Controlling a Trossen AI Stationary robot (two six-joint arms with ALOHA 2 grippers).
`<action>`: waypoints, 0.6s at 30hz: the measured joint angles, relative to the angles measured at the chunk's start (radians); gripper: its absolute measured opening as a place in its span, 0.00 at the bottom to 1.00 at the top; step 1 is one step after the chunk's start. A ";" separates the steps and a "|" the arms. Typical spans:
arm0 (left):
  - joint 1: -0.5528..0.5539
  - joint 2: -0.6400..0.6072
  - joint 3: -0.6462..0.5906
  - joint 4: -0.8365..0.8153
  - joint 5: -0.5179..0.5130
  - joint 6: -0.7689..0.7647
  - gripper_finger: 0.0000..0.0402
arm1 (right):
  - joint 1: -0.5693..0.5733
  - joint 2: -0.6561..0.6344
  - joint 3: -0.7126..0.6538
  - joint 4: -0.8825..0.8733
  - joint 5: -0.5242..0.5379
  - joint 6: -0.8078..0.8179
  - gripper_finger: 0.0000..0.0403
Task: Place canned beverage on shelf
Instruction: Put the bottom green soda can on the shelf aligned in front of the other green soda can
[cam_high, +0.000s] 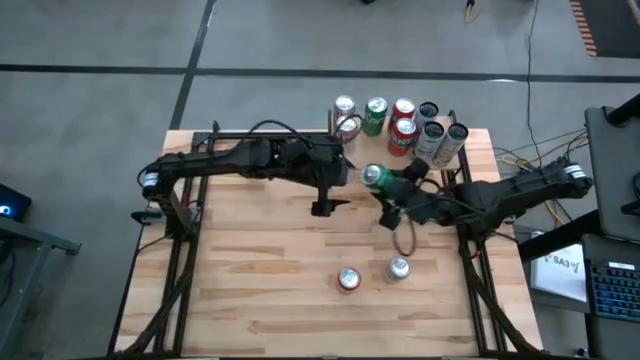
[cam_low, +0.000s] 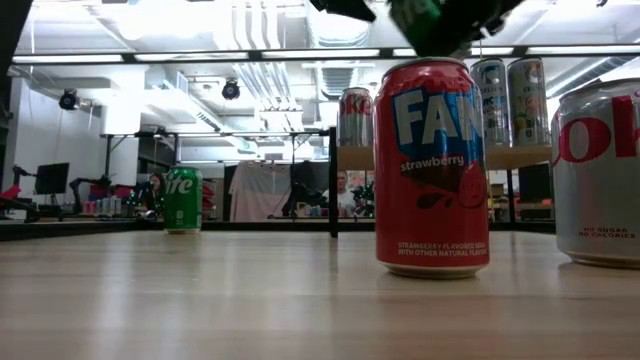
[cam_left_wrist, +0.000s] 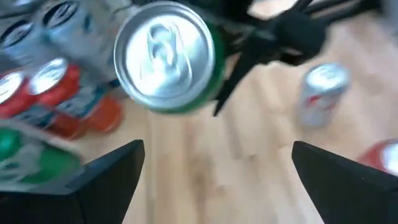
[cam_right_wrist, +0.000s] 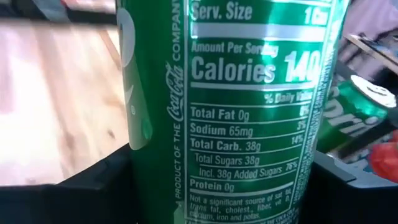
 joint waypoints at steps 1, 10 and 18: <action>0.005 -0.009 -0.007 0.007 0.046 -0.006 0.98 | 0.013 -0.032 -0.033 0.044 -0.001 -0.001 0.71; 0.003 -0.081 -0.243 0.416 0.184 -0.071 0.95 | 0.096 -0.175 -0.376 0.706 -0.054 -0.255 0.71; -0.012 -0.093 -0.528 1.133 0.269 -0.215 0.95 | 0.097 -0.191 -0.496 0.941 -0.113 -0.323 0.71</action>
